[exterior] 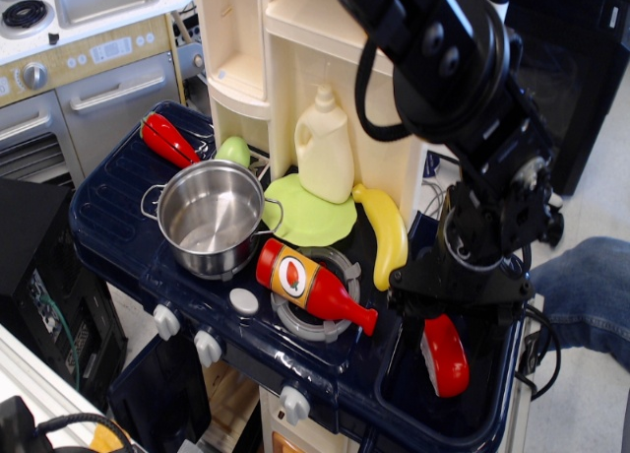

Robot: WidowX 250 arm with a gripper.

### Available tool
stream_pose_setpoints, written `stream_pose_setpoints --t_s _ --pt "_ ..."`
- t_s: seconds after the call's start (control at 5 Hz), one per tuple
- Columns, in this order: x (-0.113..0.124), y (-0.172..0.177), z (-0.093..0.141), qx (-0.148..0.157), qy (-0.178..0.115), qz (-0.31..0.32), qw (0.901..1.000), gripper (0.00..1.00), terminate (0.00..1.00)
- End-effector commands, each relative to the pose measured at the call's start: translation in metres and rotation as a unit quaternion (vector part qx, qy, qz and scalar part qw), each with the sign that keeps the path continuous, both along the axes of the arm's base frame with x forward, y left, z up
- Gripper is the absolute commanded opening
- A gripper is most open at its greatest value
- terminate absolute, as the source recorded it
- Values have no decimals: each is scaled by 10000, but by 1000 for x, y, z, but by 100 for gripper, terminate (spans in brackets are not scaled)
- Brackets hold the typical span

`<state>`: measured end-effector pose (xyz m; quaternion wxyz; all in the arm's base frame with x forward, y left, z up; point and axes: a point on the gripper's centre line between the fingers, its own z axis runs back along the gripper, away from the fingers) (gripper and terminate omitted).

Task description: Put sushi in pot or pan

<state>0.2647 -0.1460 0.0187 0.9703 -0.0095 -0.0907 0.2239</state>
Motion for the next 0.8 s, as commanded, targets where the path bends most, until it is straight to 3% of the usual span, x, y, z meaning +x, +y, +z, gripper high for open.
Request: stream_pose_setpoints --t_s 0.0,0.4,0.6 --pt "16 1 -3 -163 -253 16 9995 100 0" --pt "6 5 -10 -200 -464 278 9983 100 0" --pt "3 6 -5 -44 -343 518 9981 0 0"
